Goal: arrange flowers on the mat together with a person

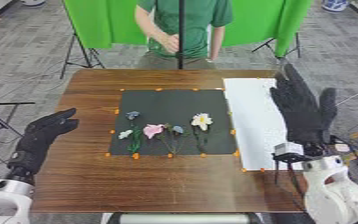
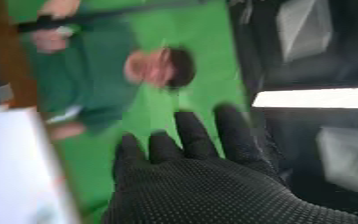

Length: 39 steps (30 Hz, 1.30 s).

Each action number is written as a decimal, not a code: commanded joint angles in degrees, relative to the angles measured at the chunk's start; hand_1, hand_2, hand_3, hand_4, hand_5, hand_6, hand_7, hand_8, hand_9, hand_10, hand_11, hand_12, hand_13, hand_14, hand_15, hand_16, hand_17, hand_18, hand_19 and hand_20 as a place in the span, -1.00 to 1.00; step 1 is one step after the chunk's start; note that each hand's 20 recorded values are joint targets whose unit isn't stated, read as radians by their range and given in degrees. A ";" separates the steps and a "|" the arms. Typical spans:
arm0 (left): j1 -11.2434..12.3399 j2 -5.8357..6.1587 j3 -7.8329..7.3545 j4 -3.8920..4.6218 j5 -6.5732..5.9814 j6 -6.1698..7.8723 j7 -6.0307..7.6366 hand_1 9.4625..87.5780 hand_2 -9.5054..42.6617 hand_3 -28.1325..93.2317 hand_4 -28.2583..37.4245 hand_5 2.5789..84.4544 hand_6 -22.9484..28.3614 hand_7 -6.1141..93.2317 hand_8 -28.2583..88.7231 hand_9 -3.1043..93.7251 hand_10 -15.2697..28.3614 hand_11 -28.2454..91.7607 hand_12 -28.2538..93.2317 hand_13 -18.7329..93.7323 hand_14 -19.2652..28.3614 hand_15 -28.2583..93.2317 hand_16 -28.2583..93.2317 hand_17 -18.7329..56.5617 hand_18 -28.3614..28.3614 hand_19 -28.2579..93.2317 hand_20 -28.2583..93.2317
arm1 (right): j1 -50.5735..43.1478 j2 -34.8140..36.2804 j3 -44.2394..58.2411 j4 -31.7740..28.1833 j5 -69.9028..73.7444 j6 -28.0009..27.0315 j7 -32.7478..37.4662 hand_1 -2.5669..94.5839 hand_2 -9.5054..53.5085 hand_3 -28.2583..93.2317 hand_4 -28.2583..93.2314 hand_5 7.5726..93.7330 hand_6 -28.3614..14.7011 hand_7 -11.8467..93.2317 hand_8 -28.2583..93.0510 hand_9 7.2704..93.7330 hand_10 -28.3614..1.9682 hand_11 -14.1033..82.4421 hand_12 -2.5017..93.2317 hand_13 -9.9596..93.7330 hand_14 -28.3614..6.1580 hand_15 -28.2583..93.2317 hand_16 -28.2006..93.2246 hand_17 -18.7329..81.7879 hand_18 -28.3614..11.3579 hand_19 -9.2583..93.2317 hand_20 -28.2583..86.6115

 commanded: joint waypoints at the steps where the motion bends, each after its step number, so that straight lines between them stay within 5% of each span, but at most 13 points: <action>1: 1.07 -1.08 0.10 0.18 0.05 -0.73 -0.43 -0.57 -0.66 0.60 -0.88 0.02 0.06 -0.69 -0.62 0.01 0.33 -0.25 -0.34 0.00 0.50 -0.36 -0.51 -0.30 0.37 -0.51 -0.26 | -12.14 -7.85 0.01 -2.20 -1.96 3.99 -2.77 -1.00 -0.62 0.28 -0.94 -0.76 -0.06 -0.85 -0.62 -0.81 -0.05 -0.84 -0.81 -0.67 0.21 -0.98 -0.04 -0.76 0.12 -0.89 -0.25; 11: 1.23 -1.00 0.55 0.23 -0.15 -0.23 -0.07 -0.58 -0.64 0.60 -0.90 0.02 0.06 -0.69 -0.62 0.02 0.33 -0.25 -0.34 0.01 0.50 -0.36 -0.51 -0.30 0.36 -0.50 -0.26 | -12.88 -10.12 0.45 -2.12 -2.72 5.22 -2.77 -1.00 -0.65 0.33 -0.97 -0.70 -0.09 -0.81 -0.64 -0.75 -0.07 -0.79 -0.84 -0.61 0.23 -0.93 -0.09 -0.68 0.15 -0.87 -0.30; 18: 1.46 -0.92 0.43 0.17 -0.40 -0.13 0.11 -0.63 -0.60 0.60 -0.97 0.03 0.06 -0.69 -0.62 0.02 0.33 -0.25 -0.34 0.01 0.50 -0.36 -0.51 -0.30 0.37 -0.50 -0.26 | -12.67 -9.88 0.69 -2.89 -3.63 6.16 -0.57 -0.76 -0.30 -0.29 -0.80 -0.74 0.00 -0.72 -0.67 -0.76 0.08 -0.80 -0.81 -0.62 0.30 -0.97 -0.04 -0.67 0.20 -0.87 -0.29; 24: 1.27 -0.78 0.44 0.31 -0.41 -0.28 0.05 -0.67 -0.58 0.60 -1.00 0.03 0.06 -0.69 -0.62 0.02 0.33 -0.25 -0.34 0.01 0.51 -0.36 -0.51 -0.30 0.37 -0.50 -0.26 | -12.42 -9.58 0.39 -2.94 -2.91 7.41 -1.31 -0.67 -0.27 -0.46 -0.74 -0.70 0.00 -0.69 -0.67 -0.75 0.08 -0.80 -0.80 -0.61 0.29 -0.97 -0.03 -0.65 0.20 -0.86 -0.28; 39: 1.61 -1.00 0.24 0.07 -0.41 -0.03 0.18 -0.67 -0.58 0.60 -1.00 0.03 0.06 -0.69 -0.62 0.02 0.33 -0.25 -0.34 0.01 0.50 -0.35 -0.51 -0.30 0.37 -0.50 -0.26 | -12.33 -9.34 0.32 -2.91 -2.58 7.85 -1.53 -0.74 -0.46 -0.15 -0.84 -0.66 -0.03 -0.69 -0.66 -0.72 0.02 -0.78 -0.79 -0.59 0.21 -0.92 -0.06 -0.62 0.13 -0.86 -0.27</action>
